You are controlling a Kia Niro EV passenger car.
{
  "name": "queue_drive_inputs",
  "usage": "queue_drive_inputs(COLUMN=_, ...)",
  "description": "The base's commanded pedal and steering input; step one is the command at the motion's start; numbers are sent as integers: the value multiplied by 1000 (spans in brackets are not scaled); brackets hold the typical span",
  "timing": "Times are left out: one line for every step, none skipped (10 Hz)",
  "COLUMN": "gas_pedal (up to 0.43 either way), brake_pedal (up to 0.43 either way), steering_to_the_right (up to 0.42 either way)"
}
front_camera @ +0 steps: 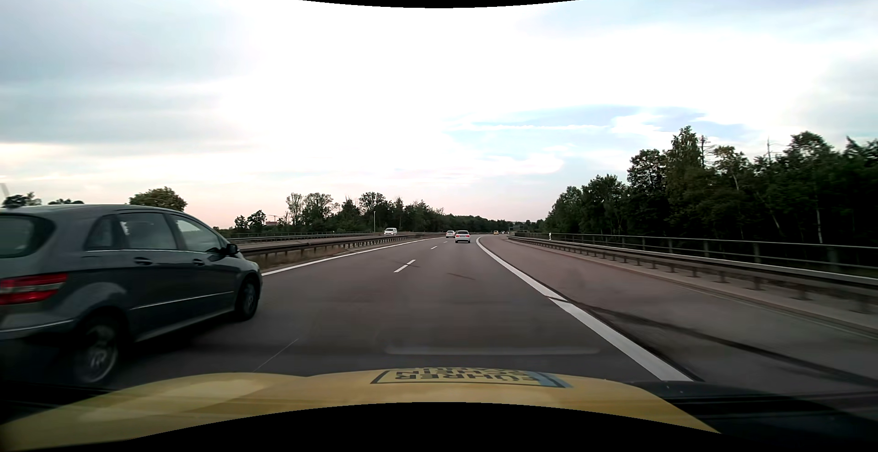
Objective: Follow the waypoints while adhering to traffic rules and regulations
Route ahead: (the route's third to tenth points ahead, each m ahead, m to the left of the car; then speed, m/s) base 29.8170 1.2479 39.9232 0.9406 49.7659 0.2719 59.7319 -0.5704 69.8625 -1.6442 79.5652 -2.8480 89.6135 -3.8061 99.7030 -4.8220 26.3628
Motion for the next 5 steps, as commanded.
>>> queue_drive_inputs(gas_pedal=98, brake_pedal=0, steering_to_the_right=4)
queue_drive_inputs(gas_pedal=98, brake_pedal=0, steering_to_the_right=6)
queue_drive_inputs(gas_pedal=110, brake_pedal=0, steering_to_the_right=6)
queue_drive_inputs(gas_pedal=110, brake_pedal=0, steering_to_the_right=7)
queue_drive_inputs(gas_pedal=110, brake_pedal=0, steering_to_the_right=8)
